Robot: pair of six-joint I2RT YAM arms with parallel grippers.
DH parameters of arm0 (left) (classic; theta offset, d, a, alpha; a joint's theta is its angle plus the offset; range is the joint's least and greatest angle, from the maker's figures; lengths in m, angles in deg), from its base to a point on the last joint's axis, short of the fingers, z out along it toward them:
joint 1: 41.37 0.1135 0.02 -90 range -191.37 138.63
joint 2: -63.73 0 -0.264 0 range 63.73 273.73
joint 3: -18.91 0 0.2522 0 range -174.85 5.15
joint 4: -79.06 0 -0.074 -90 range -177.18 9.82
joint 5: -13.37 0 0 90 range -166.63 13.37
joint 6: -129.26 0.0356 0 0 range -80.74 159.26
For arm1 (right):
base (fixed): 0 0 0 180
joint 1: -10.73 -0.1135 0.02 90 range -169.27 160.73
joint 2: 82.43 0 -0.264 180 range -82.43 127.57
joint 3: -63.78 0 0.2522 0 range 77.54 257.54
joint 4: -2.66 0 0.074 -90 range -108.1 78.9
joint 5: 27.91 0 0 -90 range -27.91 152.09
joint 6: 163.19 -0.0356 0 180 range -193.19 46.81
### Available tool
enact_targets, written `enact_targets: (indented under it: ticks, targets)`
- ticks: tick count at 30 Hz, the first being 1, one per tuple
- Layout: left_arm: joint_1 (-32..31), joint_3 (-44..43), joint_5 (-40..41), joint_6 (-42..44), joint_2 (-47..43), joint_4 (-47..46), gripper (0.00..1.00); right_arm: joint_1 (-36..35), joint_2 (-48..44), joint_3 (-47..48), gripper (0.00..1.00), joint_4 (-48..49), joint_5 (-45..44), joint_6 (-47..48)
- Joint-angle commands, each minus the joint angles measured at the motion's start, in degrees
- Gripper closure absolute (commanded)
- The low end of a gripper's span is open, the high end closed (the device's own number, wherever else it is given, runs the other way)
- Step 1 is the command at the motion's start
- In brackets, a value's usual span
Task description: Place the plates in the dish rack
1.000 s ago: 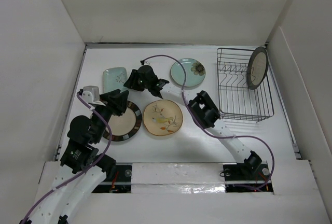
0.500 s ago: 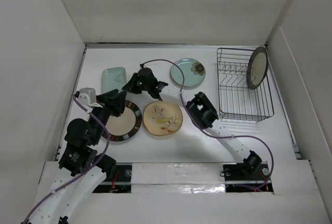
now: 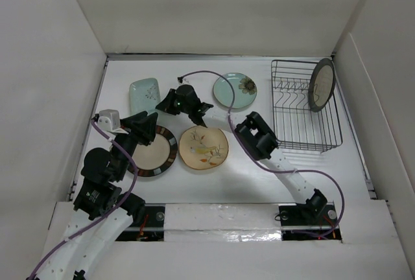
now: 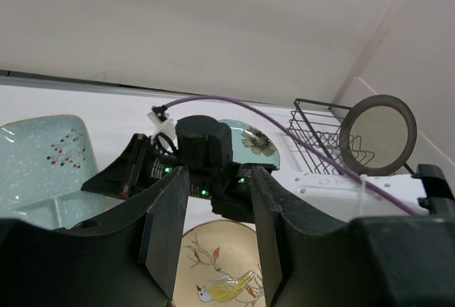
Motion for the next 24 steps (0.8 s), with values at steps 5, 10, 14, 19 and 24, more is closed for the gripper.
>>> enact_targets:
  ticks: [5,10,14,19,24]
  targets:
    - [0.22,-0.69,0.6,0.74,0.1,-2.3,0.63,1.8,-20.12,-7.36,1.0,11.26,-4.76,11.73]
    - [0.22,-0.69,0.07,0.3,-0.87,-2.47,0.64,6.88,-34.77,-23.81,1.0,15.83,-5.82,13.41]
    - [0.22,-0.78,-1.16,0.04,-1.57,-2.65,0.64,11.54,-48.82,-36.47,1.0,12.07,-10.45,19.11]
    - [0.22,-0.87,-2.13,-0.31,-3.68,-3.17,0.64,17.7,-64.94,-43.68,1.0,-8.63,-22.06,33.44]
    - [0.22,-1.04,-2.13,-0.4,-5.08,-2.56,0.64,25.0,-76.64,-44.32,1.0,-23.08,-31.82,41.87]
